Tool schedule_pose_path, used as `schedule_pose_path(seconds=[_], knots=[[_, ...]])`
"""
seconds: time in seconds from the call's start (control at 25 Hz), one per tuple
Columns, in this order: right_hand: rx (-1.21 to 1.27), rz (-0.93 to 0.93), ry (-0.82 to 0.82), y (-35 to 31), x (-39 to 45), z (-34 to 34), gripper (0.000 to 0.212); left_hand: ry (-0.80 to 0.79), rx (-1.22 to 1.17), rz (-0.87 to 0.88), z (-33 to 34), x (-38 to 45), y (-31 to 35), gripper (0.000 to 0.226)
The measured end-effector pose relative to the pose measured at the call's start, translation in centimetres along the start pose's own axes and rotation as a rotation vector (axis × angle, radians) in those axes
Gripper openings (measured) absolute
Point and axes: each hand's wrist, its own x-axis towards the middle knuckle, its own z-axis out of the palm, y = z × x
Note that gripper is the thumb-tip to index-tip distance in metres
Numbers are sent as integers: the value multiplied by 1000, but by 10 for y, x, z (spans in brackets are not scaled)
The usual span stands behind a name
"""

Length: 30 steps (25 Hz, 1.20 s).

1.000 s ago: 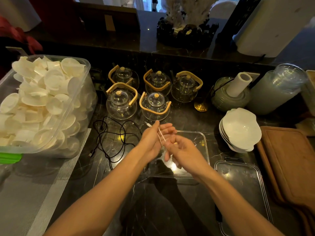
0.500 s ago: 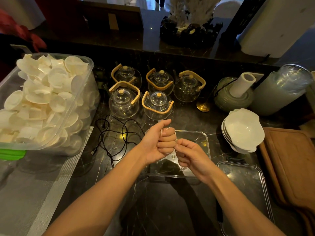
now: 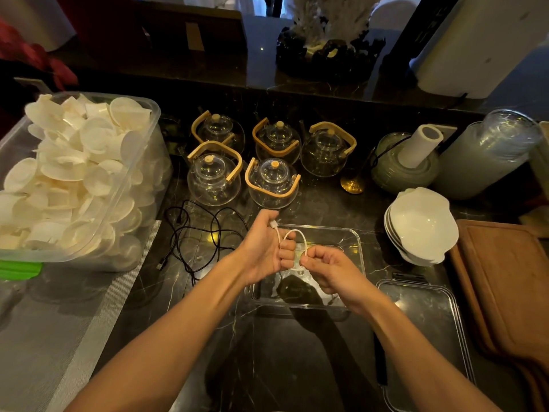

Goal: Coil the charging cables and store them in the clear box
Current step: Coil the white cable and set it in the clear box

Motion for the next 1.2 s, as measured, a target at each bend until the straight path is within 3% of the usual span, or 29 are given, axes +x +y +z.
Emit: schedule_pose_path(seconds=[0.16, 0.4, 0.64, 0.8, 0.96, 1.08, 1.2], knots=[[-28, 20, -86, -3, 0, -1, 15, -66, 3, -27, -1, 0, -3, 46], [-266, 66, -120, -4, 7, -11, 29, 60, 427, 8, -1, 0, -5, 36], [-501, 192, -324, -18, 20, -54, 50, -159, 121, -92, -3, -8, 3, 40], [-643, 269, -220, -42, 39, -68, 51, -140, 238, -54, 5, -9, -4, 32], [-487, 282, -92, -66, 55, -56, 42, 24, 463, 96, 14, 0, -21, 32], [-476, 171, 41, -73, 52, -29, 34, 148, 354, 165, 17, 9, -31, 35], [-695, -1, 293, -63, 40, 2, 33, 261, 236, 221, 22, 16, -33, 39]])
